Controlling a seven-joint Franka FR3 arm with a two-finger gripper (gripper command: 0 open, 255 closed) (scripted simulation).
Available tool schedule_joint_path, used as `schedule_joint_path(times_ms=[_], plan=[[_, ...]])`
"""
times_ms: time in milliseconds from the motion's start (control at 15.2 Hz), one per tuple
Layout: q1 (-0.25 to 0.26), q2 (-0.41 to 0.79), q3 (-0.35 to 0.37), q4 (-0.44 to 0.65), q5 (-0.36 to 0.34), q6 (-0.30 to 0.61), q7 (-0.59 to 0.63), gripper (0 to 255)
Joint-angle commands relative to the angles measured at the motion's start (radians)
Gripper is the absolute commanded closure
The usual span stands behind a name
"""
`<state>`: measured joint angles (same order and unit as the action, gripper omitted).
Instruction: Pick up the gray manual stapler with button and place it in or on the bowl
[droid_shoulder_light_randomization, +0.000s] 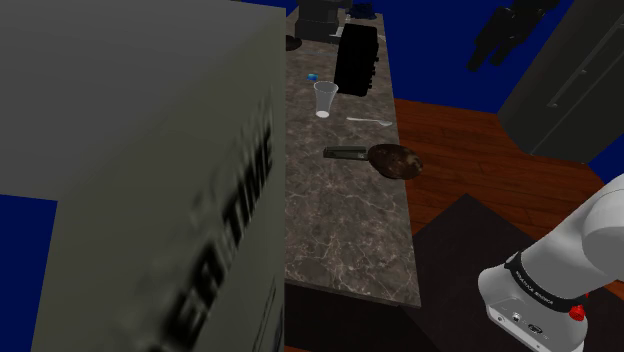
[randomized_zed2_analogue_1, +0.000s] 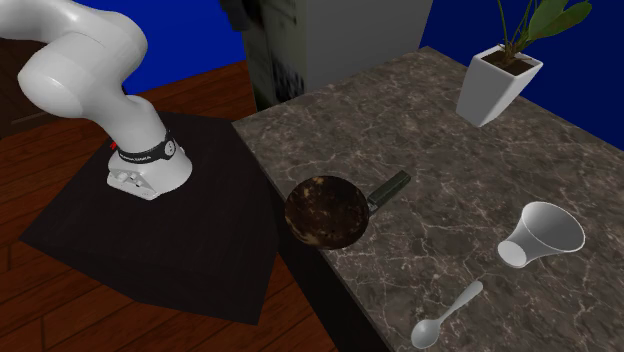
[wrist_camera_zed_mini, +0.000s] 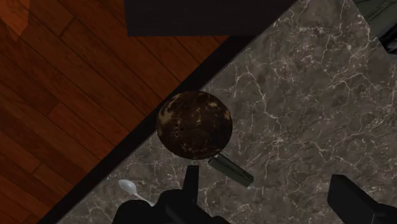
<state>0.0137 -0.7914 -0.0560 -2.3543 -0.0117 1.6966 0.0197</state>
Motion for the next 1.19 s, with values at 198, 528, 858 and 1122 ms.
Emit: schedule_joint_path(times_ms=[198,528,858,1122], plan=[[0.021,0.064,-0.033,-0.039,-0.015,0.097,-0.085,0],[0.058,0.200,-0.086,-0.073,-0.031,0.257,-0.226,0],[0.099,0.365,-0.135,-0.072,-0.027,0.410,-0.371,0],[0.133,0.513,-0.167,-0.046,-0.006,0.520,-0.492,0]])
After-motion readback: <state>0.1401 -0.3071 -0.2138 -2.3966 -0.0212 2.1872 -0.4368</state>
